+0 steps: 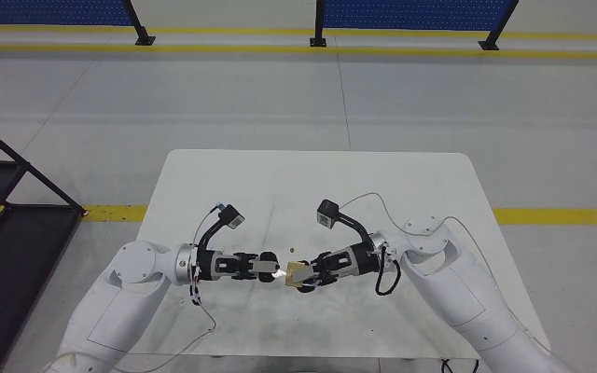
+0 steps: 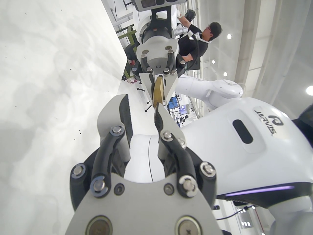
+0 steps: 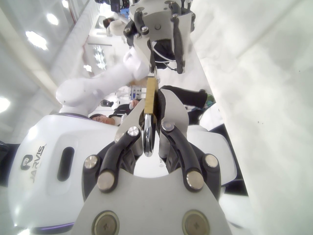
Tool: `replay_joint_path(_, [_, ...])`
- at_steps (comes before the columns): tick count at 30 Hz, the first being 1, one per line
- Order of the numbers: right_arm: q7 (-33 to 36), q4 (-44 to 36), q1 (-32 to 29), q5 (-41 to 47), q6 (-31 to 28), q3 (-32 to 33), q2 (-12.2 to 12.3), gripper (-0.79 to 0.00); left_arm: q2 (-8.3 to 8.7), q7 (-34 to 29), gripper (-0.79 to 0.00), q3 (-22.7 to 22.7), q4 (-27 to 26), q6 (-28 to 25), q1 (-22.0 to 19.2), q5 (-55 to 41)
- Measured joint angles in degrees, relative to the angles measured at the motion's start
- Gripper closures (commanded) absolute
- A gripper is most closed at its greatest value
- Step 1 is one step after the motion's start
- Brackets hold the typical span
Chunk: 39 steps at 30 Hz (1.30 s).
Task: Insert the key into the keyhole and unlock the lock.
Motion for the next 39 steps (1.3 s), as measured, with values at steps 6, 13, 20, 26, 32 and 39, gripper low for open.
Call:
replay_joint_path(6, [0.0, 0.0, 0.0, 0.0, 0.0, 0.0, 0.0, 0.0, 0.09, -0.81, -0.126, -0.3, -0.59, -0.75, 0.37, -0.87])
replay_joint_path(13, [0.0, 0.0, 0.0, 0.0, 0.0, 0.0, 0.0, 0.0, 0.23, -2.04, -0.111, -0.52, -1.3, -1.4, 0.97, -1.46])
replay_joint_path(20, [0.0, 0.0, 0.0, 0.0, 0.0, 0.0, 0.0, 0.0, 0.29, -2.34, 0.0, -0.53, -1.81, -1.18, 1.22, -2.23])
replay_joint_path(26, [0.0, 0.0, 0.0, 0.0, 0.0, 0.0, 0.0, 0.0, 0.19, -1.33, 0.0, 0.09, -1.56, -0.16, 0.52, -1.81])
replay_joint_path(32, [0.0, 0.0, 0.0, 0.0, 0.0, 0.0, 0.0, 0.0, 0.1, -0.71, 0.0, 0.8, -1.62, 0.95, -0.21, -1.32])
replay_joint_path(39, [0.0, 0.0, 0.0, 0.0, 0.0, 0.0, 0.0, 0.0, 0.04, -1.0, 0.0, 1.79, -1.64, 2.58, -0.88, -0.75])
